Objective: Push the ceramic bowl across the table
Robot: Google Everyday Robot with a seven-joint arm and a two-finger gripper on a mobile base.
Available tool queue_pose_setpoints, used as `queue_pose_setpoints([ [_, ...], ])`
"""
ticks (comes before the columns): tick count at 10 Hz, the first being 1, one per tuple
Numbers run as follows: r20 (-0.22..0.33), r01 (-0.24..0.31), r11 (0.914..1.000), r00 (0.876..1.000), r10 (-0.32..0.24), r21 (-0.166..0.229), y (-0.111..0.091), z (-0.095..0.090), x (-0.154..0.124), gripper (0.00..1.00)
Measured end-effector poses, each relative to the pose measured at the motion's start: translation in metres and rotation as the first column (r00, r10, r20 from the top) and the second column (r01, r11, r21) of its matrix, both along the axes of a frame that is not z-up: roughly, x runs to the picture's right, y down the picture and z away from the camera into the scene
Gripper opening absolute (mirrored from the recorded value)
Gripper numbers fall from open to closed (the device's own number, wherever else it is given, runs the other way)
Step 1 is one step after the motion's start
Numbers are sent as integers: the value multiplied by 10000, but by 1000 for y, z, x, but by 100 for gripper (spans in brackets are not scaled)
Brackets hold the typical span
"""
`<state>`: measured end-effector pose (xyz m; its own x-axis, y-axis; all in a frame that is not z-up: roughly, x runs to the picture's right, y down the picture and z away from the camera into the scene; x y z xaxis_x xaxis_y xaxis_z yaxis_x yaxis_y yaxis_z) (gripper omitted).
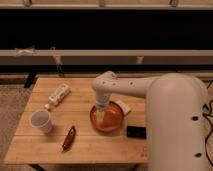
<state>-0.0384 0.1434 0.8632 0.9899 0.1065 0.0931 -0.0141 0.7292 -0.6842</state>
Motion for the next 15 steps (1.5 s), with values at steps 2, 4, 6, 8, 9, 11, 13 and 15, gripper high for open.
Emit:
queue_pose_setpoints([
  [2,318,113,9999,9994,-116,91,-10,5,-21,72],
  [4,610,282,9995,9977,-289,113,-17,11,-42,72],
  [6,845,484,9988,9952,-490,88,-22,22,-63,72],
  [8,1059,607,9981,9925,-616,119,-27,28,-81,72],
  [9,1214,714,9973,9899,-726,143,-30,32,-93,72],
  [11,1478,839,9963,9853,-860,205,-40,40,-113,72],
  [13,1779,1001,9947,9787,-1028,242,-46,44,-130,72],
  [15,2171,1113,9932,9692,-1163,356,-52,45,-149,72],
])
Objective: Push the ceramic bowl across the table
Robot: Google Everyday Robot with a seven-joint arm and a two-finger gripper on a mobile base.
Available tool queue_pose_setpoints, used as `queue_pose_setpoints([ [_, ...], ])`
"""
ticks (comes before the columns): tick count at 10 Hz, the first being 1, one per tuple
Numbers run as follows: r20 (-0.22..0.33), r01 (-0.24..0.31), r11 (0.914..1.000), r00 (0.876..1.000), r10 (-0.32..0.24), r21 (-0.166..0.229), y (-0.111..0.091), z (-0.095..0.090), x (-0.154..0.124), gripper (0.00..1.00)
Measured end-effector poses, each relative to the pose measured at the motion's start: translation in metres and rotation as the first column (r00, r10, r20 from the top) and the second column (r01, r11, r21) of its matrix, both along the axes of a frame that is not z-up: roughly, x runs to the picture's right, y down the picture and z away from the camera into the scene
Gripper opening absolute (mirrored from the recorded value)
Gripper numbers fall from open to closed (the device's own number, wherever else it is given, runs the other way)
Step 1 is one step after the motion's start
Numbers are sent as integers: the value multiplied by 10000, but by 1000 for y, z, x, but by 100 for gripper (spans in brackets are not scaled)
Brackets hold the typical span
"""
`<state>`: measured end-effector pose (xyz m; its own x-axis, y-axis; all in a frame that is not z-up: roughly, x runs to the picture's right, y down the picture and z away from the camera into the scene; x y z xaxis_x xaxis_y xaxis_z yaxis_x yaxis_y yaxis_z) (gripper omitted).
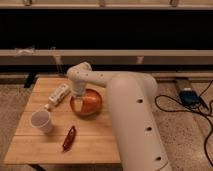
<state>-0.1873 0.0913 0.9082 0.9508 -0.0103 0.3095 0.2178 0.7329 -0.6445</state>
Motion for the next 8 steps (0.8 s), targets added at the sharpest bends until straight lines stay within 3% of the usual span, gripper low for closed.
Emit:
queue_pose_setpoints([
  [3,447,180,9997,9988,-188,181,-10,-10,-5,72],
  [5,511,797,9949,9952,-830,624,-22,-27,-7,72],
  [8,444,921,9937,9945,-950,633,-23,-29,-4,72],
])
